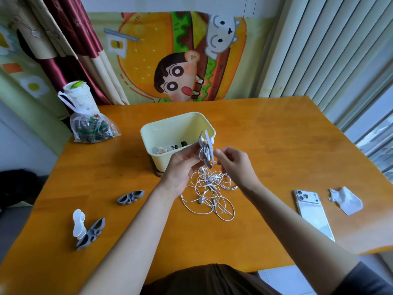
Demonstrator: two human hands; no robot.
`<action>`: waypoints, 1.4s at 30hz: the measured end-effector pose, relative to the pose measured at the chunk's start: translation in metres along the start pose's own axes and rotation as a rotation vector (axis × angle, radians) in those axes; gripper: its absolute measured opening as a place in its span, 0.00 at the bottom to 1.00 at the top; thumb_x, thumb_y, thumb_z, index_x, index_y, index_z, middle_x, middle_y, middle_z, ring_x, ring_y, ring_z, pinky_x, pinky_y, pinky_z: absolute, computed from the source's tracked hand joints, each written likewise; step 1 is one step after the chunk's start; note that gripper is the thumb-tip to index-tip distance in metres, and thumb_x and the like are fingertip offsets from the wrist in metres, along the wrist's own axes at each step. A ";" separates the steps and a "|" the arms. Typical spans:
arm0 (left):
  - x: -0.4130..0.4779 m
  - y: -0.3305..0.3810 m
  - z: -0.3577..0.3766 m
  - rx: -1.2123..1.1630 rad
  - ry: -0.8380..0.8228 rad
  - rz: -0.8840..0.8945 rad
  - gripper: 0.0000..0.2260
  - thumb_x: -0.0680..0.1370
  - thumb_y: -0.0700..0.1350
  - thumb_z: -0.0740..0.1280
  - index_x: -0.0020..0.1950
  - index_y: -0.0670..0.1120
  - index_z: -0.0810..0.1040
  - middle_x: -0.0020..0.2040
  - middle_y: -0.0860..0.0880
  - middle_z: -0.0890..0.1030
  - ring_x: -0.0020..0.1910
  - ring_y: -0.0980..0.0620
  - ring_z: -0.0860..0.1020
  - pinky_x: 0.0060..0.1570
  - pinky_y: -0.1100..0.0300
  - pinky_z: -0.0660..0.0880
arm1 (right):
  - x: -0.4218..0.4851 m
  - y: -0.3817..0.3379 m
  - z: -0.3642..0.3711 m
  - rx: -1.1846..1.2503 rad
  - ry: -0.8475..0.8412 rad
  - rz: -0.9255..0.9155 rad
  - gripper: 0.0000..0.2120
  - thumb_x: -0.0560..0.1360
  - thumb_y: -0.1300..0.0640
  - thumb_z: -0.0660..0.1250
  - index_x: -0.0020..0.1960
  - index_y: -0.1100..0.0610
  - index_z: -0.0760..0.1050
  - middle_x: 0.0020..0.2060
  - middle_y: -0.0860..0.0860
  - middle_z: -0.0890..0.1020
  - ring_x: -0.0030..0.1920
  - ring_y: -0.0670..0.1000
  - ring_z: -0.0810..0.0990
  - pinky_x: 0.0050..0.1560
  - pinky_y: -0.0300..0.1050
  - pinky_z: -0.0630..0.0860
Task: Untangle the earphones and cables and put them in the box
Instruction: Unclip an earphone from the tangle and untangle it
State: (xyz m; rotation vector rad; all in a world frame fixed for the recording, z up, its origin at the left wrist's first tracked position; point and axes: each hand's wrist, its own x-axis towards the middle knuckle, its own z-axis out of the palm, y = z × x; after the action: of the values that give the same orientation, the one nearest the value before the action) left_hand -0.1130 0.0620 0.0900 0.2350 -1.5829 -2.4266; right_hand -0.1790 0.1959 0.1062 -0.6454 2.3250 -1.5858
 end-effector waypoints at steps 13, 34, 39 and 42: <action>0.003 -0.005 -0.003 -0.181 0.321 -0.057 0.10 0.78 0.35 0.63 0.56 0.45 0.79 0.44 0.51 0.85 0.43 0.53 0.84 0.49 0.55 0.79 | -0.009 0.010 0.023 0.193 -0.177 0.218 0.11 0.80 0.58 0.60 0.45 0.63 0.76 0.29 0.49 0.74 0.26 0.44 0.69 0.27 0.33 0.67; -0.005 -0.032 -0.024 0.816 0.367 0.166 0.12 0.76 0.39 0.69 0.59 0.40 0.81 0.45 0.48 0.80 0.44 0.52 0.79 0.40 0.72 0.72 | 0.006 -0.008 -0.014 -0.390 -0.334 -0.067 0.11 0.79 0.55 0.61 0.46 0.55 0.81 0.31 0.43 0.76 0.26 0.44 0.68 0.28 0.34 0.64; -0.010 -0.035 -0.016 0.849 0.211 0.182 0.11 0.75 0.36 0.70 0.57 0.42 0.82 0.42 0.57 0.78 0.42 0.59 0.78 0.40 0.74 0.71 | 0.015 -0.005 -0.020 -0.473 -0.266 -0.098 0.12 0.79 0.54 0.62 0.44 0.56 0.81 0.30 0.52 0.76 0.27 0.48 0.65 0.26 0.36 0.60; -0.010 -0.034 -0.017 0.839 0.198 0.186 0.12 0.74 0.37 0.71 0.57 0.41 0.82 0.43 0.58 0.79 0.44 0.56 0.78 0.43 0.71 0.73 | 0.017 0.000 -0.022 -0.466 -0.243 -0.095 0.12 0.79 0.53 0.61 0.44 0.55 0.81 0.36 0.57 0.80 0.29 0.49 0.67 0.27 0.37 0.61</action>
State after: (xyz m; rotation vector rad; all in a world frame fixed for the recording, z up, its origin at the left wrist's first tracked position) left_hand -0.1029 0.0627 0.0524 0.4222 -2.2968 -1.4310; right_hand -0.2037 0.2056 0.1150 -0.9984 2.5123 -0.9259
